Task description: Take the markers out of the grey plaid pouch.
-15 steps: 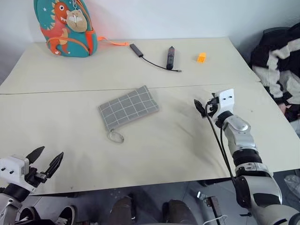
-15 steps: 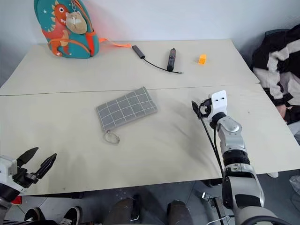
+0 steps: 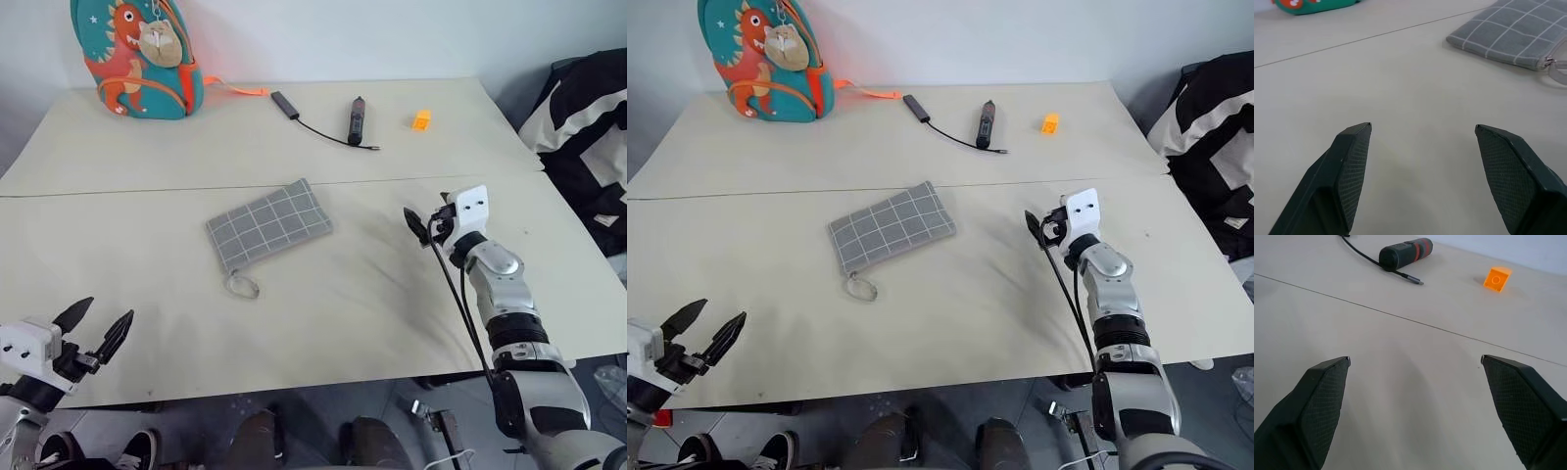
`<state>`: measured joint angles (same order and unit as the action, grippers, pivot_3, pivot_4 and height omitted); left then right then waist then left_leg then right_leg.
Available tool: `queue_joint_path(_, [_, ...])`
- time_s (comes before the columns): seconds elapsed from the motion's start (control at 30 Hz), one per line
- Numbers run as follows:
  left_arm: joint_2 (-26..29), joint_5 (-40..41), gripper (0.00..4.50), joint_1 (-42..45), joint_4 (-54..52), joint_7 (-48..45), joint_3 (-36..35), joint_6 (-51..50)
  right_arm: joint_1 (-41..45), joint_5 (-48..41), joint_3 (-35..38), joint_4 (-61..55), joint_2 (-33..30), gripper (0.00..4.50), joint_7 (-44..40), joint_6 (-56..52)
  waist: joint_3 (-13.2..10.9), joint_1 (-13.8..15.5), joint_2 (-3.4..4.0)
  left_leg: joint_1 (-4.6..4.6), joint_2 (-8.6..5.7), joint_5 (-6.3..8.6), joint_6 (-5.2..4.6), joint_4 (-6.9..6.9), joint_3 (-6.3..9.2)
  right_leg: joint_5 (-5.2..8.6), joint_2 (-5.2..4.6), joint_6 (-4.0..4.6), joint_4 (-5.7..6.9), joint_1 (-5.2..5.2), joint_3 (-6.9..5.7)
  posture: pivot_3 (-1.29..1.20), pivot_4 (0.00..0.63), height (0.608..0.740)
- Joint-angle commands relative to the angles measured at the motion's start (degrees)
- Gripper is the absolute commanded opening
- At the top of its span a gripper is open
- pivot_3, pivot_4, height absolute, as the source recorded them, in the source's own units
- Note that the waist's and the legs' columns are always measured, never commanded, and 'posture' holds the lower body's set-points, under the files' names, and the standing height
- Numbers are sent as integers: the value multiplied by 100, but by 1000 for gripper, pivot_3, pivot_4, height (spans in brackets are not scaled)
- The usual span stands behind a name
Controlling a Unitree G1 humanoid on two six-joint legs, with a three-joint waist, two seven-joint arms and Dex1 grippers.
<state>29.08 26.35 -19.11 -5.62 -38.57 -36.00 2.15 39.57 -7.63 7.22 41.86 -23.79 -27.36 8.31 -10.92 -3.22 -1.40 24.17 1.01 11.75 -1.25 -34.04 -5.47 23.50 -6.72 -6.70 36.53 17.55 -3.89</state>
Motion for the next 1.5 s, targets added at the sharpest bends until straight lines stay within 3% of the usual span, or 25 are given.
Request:
queue_joint_path(0.03, [114,48,3599,118,95,-74,-82,170,-31,-54,92,-402,-99,4500,-17,-53,0,1,0,0,0,0,0,0,0,0,0,0,0,0,0,0,150,740])
queue_joint_path(0.2, [245,-164,3599,349,303,-194,81,440,-156,-103,92,-742,-129,4500,-99,-197,0,-1,0,0,0,0,0,0,0,0,0,0,1,1,0,0,150,740])
queue_joint_path(0.47, [823,-1021,3599,1665,1521,-538,776,1776,-1319,-854,-321,-3192,-467,4500,-1826,-1027,0,68,0,1,0,5,-8,1,2,0,-1,0,1,0,-5,0,150,740])
queue_joint_path(0.6, [1088,-1397,3599,2452,2321,-728,1284,2390,-1674,-982,-456,-4102,-587,4500,-1958,-1457,0,139,1,0,0,18,-2,4,4,0,-1,0,0,2,-8,0,150,740])
queue_joint_path(1.1, [1250,-2098,3599,3889,4059,-1302,2672,4230,-1721,-782,-912,-4764,-452,4500,-1968,-1645,0,162,0,0,0,2,-1,-2,-2,0,-3,0,17,8,-62,0,150,740])
queue_joint_path(1.33, [1447,-2945,3599,4447,4945,-831,3131,5036,-1684,-714,-915,-4761,-392,4500,-1815,-1632,0,163,0,0,-2,1,-3,-7,-1,0,-3,-1,31,10,-72,0,150,740])
queue_joint_path(1.5, [1285,-3269,3599,4784,5290,-341,3374,5200,-1743,-691,-909,-4768,-422,4500,-1773,-1610,0,169,0,-1,-2,-1,-5,-11,-1,0,-3,-1,36,10,-73,0,150,740])
